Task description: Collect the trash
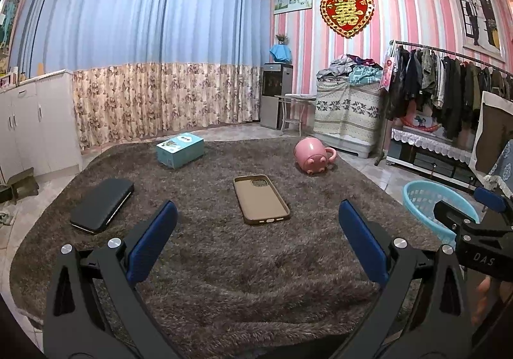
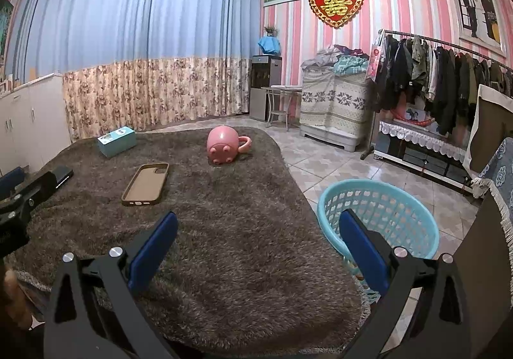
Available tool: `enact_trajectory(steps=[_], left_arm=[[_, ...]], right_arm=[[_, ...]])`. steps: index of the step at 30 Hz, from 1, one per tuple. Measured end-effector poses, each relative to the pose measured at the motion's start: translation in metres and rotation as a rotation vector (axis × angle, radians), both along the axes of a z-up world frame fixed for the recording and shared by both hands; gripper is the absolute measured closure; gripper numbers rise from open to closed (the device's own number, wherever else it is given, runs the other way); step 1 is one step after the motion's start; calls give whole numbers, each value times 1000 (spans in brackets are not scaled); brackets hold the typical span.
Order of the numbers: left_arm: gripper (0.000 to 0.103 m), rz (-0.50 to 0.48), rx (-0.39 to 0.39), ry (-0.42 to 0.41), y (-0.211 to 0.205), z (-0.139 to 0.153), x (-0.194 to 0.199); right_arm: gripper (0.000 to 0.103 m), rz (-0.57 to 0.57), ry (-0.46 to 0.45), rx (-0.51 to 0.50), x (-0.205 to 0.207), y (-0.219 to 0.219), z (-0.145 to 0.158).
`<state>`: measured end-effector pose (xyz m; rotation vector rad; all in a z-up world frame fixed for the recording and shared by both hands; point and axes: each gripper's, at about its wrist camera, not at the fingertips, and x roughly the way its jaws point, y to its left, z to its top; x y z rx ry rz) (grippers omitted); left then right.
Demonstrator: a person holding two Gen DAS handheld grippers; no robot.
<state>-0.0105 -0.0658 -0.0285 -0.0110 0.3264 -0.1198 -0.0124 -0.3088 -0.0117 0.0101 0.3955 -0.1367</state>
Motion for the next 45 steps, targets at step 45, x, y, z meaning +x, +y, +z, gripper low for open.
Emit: enact_trajectory(steps=[45], left_arm=[[5,5,19,-26,0,6,-4]], right_arm=[[4,-1,-13,-1,-2,0,-2]])
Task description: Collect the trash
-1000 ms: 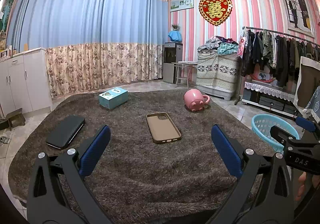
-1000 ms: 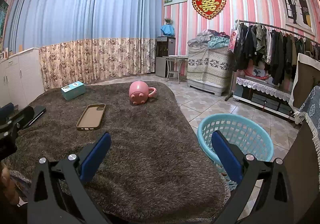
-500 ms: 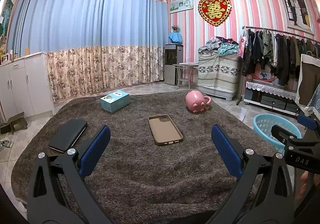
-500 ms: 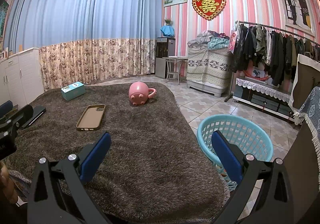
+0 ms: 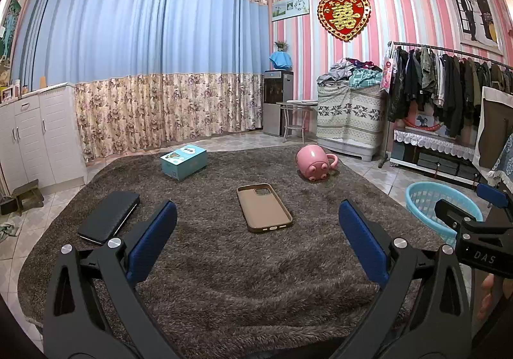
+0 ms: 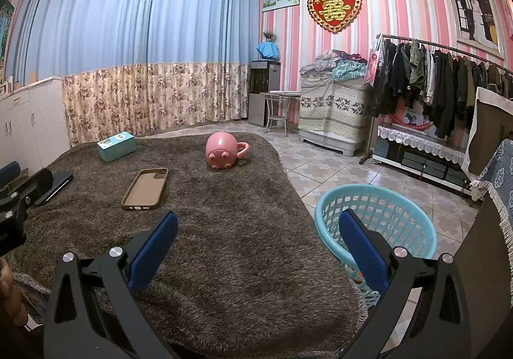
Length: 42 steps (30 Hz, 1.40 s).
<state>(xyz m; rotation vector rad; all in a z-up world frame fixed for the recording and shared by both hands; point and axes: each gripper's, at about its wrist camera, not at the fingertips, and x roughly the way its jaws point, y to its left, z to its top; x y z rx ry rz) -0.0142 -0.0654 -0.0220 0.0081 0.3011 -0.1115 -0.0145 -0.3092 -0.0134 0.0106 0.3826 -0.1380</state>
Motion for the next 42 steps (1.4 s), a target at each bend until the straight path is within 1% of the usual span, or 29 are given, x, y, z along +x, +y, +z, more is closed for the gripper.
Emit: enact_trajectory(steps=[24,42], left_arm=[[5,-8,-1,3,2,2,1],[5,-6,-5,13,6,-2,4]], right_arm=[[4,0,-1,-1,0,1,-2],[4,0,-2,-3,0,1,-3]])
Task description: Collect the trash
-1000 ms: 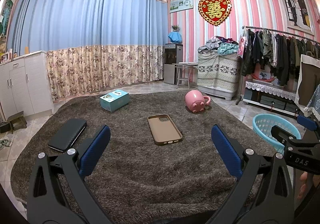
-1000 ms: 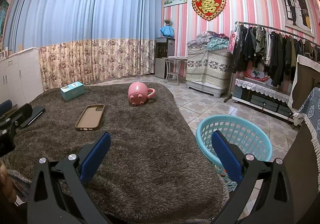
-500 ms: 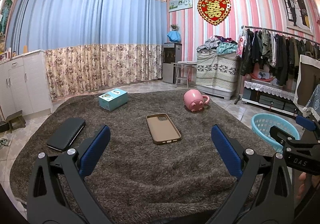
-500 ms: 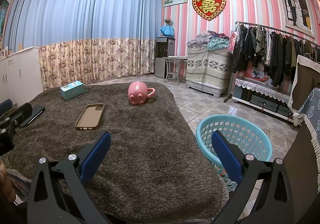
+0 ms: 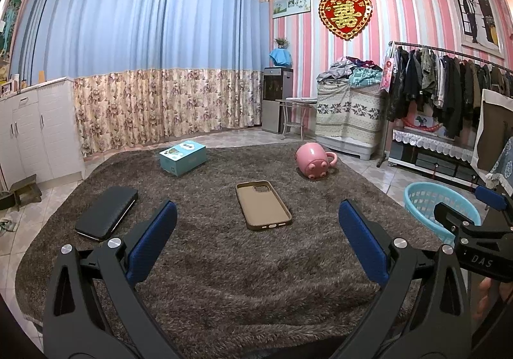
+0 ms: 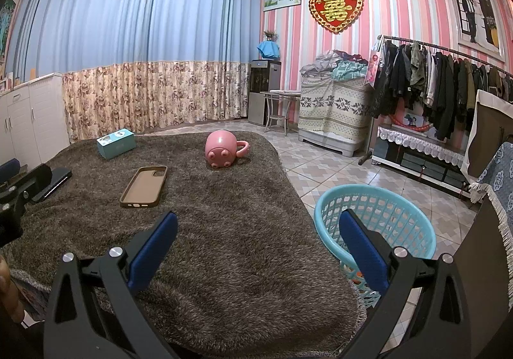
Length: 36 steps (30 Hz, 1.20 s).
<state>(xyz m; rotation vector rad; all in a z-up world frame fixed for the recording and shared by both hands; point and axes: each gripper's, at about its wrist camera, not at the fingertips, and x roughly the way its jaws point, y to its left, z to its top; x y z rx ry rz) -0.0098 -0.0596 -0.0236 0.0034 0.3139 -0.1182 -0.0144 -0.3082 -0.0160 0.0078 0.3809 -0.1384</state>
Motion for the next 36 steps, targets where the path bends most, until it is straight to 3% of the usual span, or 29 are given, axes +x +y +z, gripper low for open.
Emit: enact_trajectory(steps=[36], left_arm=[[5,2,1,-6,5,-2,1]], right_arm=[[4,1,-2,-3,0,0,-2]])
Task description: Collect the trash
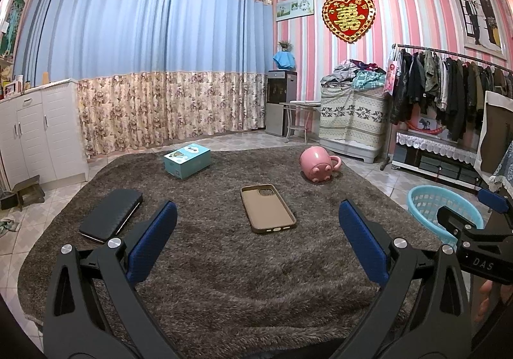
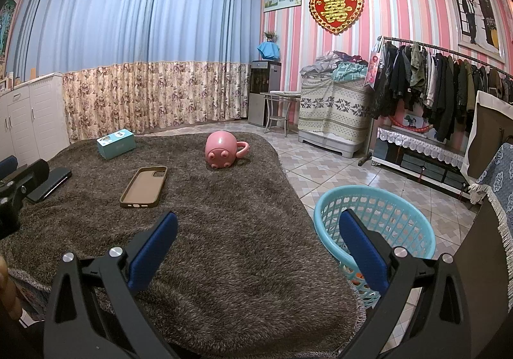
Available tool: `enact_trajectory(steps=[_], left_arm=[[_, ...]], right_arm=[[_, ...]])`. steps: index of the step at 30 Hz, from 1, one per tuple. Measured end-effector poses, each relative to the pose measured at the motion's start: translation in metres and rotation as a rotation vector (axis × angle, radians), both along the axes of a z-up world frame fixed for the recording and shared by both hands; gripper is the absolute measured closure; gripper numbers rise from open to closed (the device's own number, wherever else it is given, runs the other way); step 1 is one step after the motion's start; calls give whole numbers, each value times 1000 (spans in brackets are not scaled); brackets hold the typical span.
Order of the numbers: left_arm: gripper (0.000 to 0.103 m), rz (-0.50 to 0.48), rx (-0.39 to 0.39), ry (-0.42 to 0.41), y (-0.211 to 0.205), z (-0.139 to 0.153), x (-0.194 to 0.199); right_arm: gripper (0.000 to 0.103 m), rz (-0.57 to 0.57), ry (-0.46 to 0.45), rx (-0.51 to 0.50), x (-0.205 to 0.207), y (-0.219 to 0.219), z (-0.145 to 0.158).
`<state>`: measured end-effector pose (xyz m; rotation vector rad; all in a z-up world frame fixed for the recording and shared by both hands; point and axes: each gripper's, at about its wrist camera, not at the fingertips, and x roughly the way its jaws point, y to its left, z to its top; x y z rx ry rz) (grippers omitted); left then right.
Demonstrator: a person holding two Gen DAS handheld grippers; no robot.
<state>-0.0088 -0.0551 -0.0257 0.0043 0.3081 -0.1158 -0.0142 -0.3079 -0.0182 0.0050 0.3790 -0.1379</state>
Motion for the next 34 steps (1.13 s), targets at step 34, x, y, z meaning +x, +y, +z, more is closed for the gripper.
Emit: enact_trajectory(steps=[34], left_arm=[[5,-4,-1,9,3,-3,3]], right_arm=[[4,2,-5,-3,2,0,-1]])
